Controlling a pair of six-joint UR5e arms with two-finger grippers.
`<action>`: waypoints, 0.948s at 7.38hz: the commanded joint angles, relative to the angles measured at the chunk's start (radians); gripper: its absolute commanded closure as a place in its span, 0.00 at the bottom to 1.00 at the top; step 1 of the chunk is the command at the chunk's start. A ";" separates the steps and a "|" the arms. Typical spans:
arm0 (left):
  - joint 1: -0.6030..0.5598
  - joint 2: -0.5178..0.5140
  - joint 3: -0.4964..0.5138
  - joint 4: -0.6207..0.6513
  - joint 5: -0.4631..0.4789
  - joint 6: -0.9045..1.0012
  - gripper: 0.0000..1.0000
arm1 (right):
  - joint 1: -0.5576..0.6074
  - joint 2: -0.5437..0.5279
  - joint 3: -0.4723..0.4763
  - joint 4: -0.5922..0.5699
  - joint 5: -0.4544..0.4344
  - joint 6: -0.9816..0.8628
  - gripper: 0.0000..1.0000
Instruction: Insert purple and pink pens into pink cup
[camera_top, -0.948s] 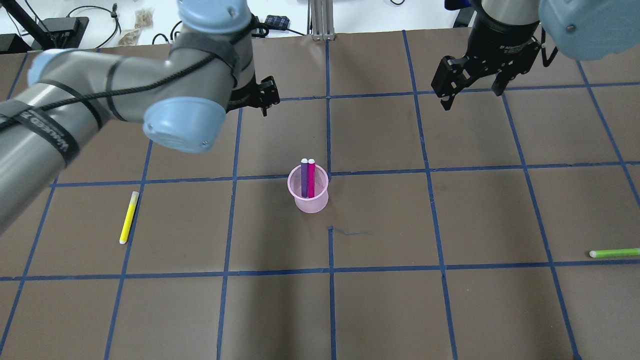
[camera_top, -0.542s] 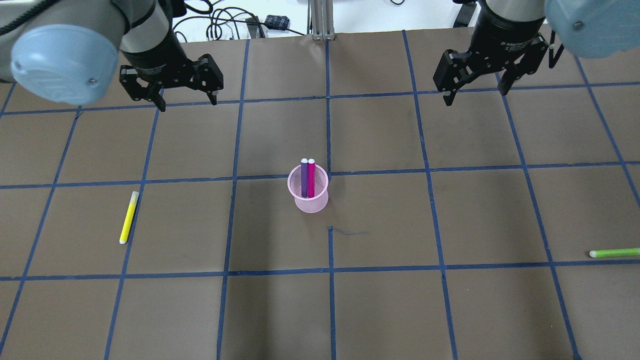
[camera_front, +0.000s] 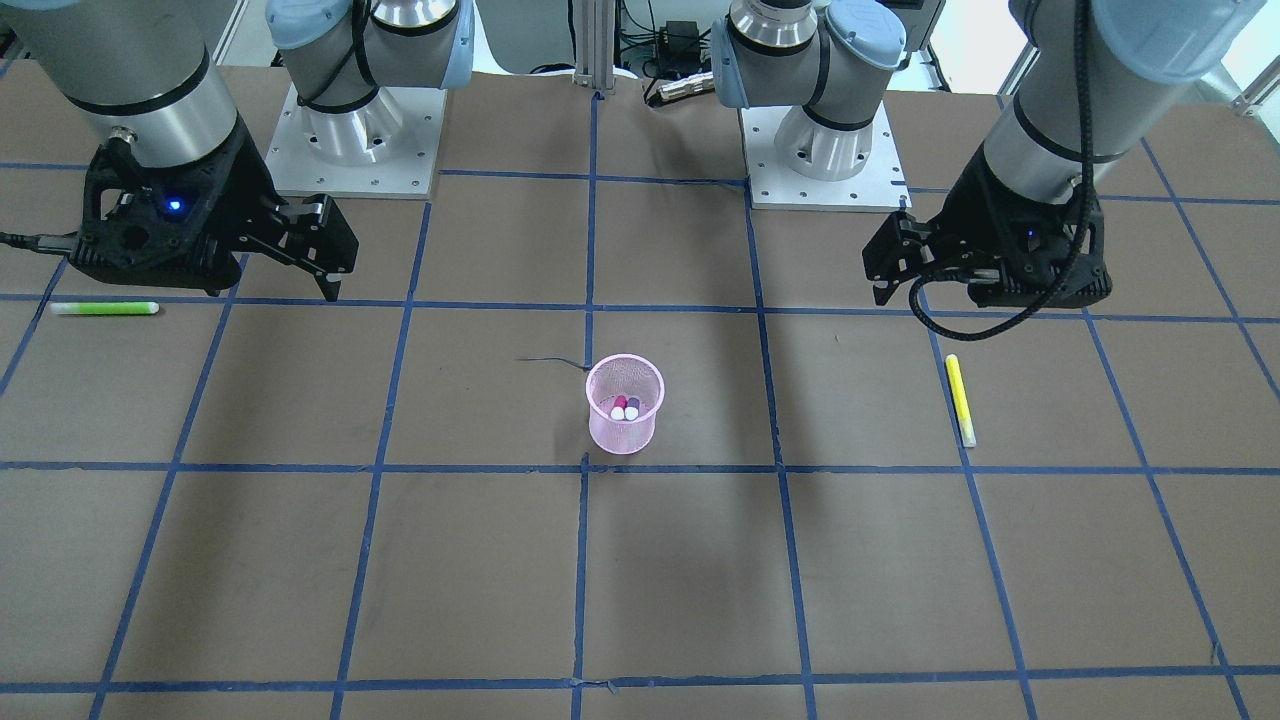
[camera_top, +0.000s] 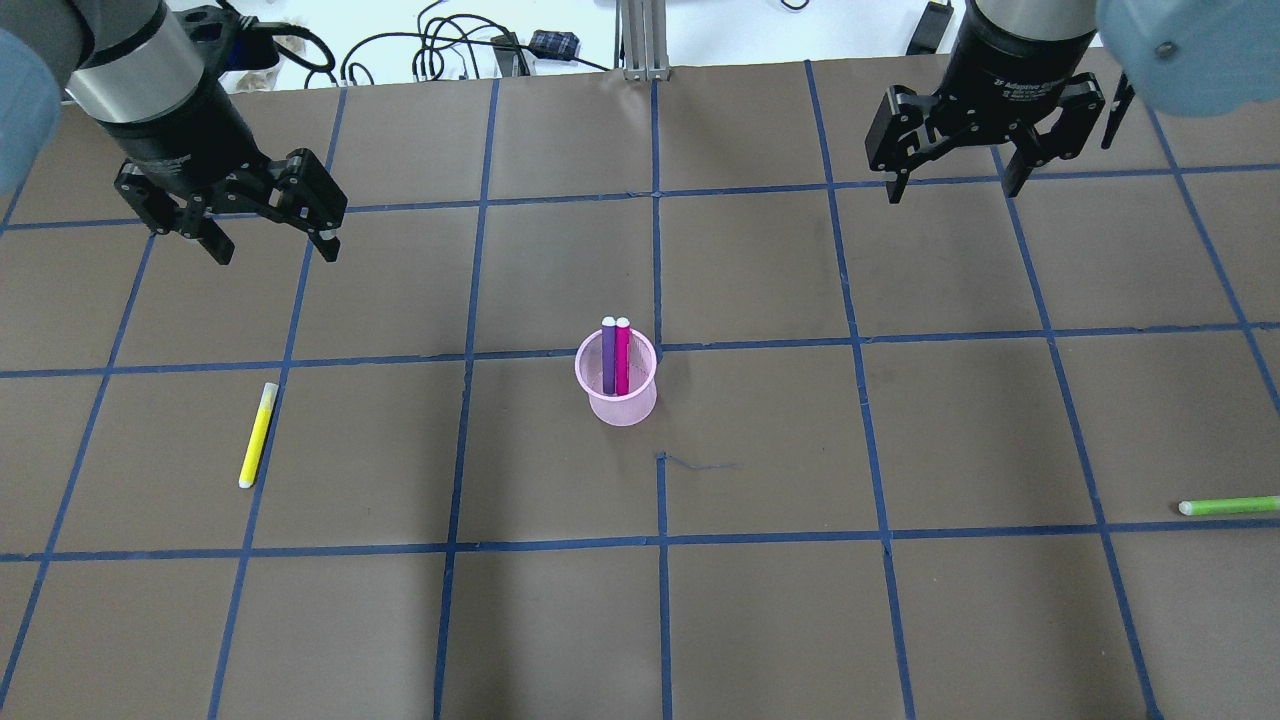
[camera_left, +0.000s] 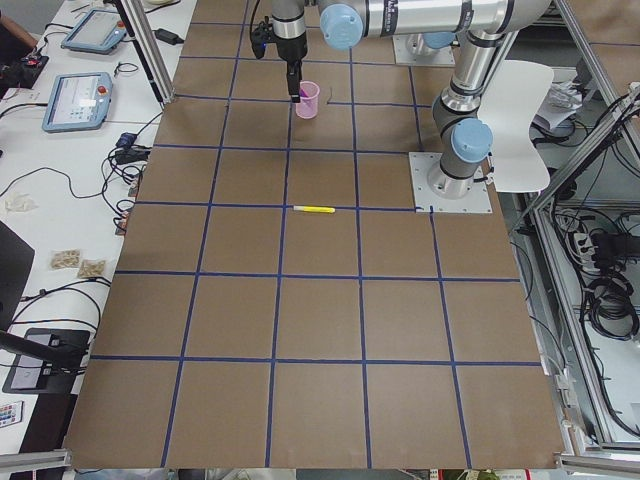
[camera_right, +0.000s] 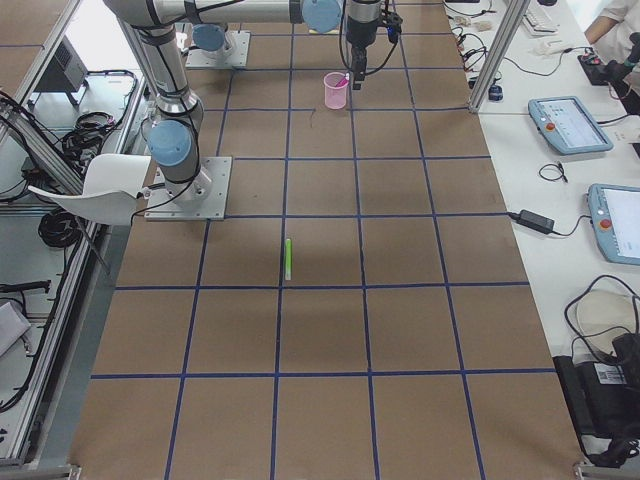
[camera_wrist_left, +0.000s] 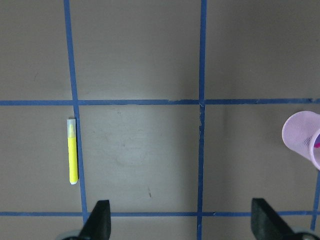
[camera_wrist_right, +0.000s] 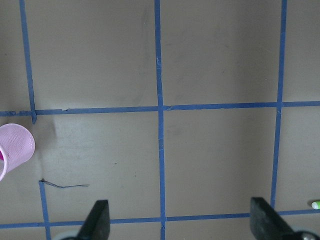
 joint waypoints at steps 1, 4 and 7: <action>-0.008 0.041 -0.024 -0.025 -0.006 -0.027 0.00 | 0.000 0.000 0.000 -0.002 0.001 0.000 0.00; -0.054 0.066 -0.076 -0.014 0.002 -0.112 0.00 | 0.000 0.002 0.002 -0.003 0.005 -0.001 0.00; -0.055 0.066 -0.074 -0.013 0.002 -0.124 0.00 | 0.000 0.002 0.003 -0.003 0.007 -0.001 0.00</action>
